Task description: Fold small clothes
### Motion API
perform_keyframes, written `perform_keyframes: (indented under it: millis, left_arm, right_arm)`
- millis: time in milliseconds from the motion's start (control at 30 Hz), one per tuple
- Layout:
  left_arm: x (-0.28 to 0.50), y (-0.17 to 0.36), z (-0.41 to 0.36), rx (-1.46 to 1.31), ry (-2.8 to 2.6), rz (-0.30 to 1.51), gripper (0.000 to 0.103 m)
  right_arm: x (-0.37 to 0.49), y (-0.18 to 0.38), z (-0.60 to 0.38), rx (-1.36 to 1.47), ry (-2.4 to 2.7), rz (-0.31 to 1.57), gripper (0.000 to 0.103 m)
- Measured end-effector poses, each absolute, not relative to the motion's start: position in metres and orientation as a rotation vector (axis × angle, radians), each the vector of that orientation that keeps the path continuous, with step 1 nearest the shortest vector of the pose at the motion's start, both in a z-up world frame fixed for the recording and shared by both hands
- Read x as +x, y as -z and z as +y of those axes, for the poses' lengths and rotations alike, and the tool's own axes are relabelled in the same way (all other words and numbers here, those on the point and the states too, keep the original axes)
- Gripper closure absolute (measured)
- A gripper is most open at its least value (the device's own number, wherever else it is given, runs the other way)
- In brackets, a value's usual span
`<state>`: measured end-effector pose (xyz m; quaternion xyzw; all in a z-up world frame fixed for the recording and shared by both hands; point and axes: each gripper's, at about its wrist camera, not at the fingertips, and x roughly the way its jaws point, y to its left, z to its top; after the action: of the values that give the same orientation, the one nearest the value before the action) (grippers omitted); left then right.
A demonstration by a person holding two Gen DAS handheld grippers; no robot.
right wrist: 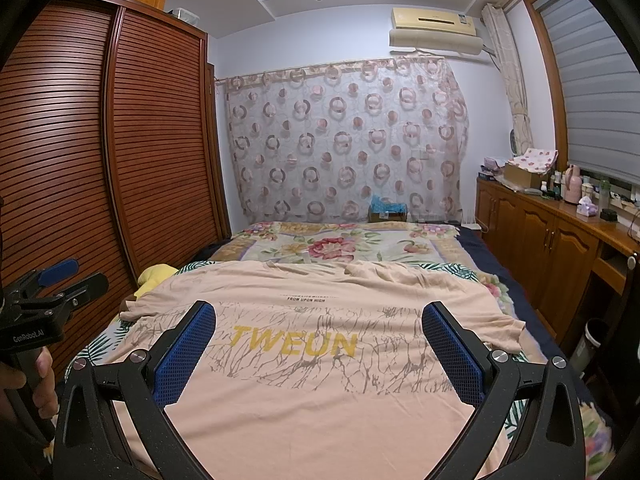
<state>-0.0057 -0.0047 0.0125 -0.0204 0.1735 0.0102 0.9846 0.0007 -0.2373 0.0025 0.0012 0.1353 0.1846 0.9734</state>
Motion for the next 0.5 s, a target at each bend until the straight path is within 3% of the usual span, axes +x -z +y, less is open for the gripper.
perform_keyframes:
  millis: [500]
  left_arm:
    - [-0.0066,-0.0123,-0.0058,-0.038,-0.022,0.346,0.0]
  right_arm:
    - [0.0001,-0.0026,-0.2371,0.004,-0.372,0.271,0.0]
